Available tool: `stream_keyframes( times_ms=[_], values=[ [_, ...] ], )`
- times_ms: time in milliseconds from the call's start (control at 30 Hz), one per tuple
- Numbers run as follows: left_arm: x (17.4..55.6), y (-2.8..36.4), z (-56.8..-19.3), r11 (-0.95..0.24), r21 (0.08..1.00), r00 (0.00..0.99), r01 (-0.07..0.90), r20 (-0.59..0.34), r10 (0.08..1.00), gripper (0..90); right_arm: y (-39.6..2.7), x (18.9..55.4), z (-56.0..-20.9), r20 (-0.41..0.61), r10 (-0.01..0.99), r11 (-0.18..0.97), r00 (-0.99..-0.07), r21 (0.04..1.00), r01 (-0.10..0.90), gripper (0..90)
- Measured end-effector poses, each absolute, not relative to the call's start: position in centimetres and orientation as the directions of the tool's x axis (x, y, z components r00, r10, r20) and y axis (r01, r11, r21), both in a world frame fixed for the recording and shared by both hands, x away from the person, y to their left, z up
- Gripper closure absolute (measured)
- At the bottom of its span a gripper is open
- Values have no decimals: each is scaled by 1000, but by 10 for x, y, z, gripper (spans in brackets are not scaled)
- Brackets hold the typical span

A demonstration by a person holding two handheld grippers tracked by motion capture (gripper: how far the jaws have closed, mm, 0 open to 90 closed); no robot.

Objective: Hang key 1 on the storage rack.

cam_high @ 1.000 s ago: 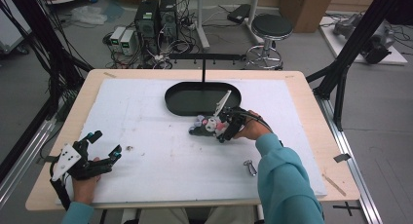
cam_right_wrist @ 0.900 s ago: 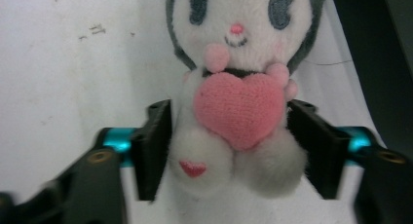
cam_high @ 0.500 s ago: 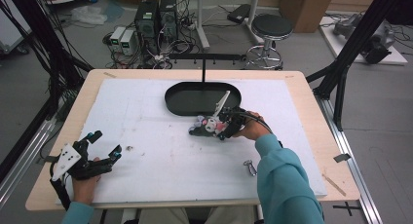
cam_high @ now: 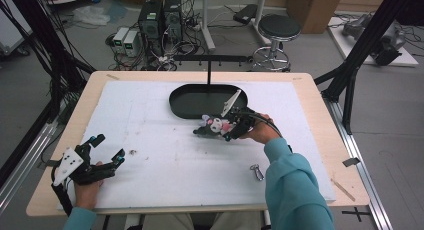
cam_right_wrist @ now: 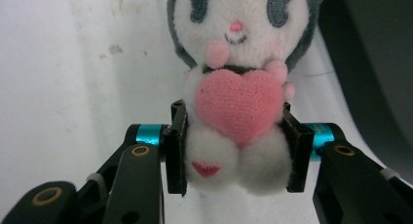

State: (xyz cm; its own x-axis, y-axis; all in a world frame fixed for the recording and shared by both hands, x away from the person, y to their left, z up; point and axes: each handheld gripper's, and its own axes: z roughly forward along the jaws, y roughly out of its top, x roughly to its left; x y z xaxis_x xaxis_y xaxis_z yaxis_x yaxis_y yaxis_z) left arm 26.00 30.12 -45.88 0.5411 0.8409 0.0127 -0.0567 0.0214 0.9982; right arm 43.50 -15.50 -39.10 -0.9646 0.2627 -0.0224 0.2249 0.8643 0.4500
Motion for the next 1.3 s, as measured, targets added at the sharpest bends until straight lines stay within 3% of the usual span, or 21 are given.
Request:
stream_keyframes(
  times_ms=[600,1300],
  values=[
    [260,301,-459,21,998,542,-58,14,841,118,-181,432,-355,20,388,657,-921,695,292,559],
    [260,301,-459,21,998,540,-58,14,841,118,-200,433,-331,-20,522,521,-853,799,300,558]
  ],
)
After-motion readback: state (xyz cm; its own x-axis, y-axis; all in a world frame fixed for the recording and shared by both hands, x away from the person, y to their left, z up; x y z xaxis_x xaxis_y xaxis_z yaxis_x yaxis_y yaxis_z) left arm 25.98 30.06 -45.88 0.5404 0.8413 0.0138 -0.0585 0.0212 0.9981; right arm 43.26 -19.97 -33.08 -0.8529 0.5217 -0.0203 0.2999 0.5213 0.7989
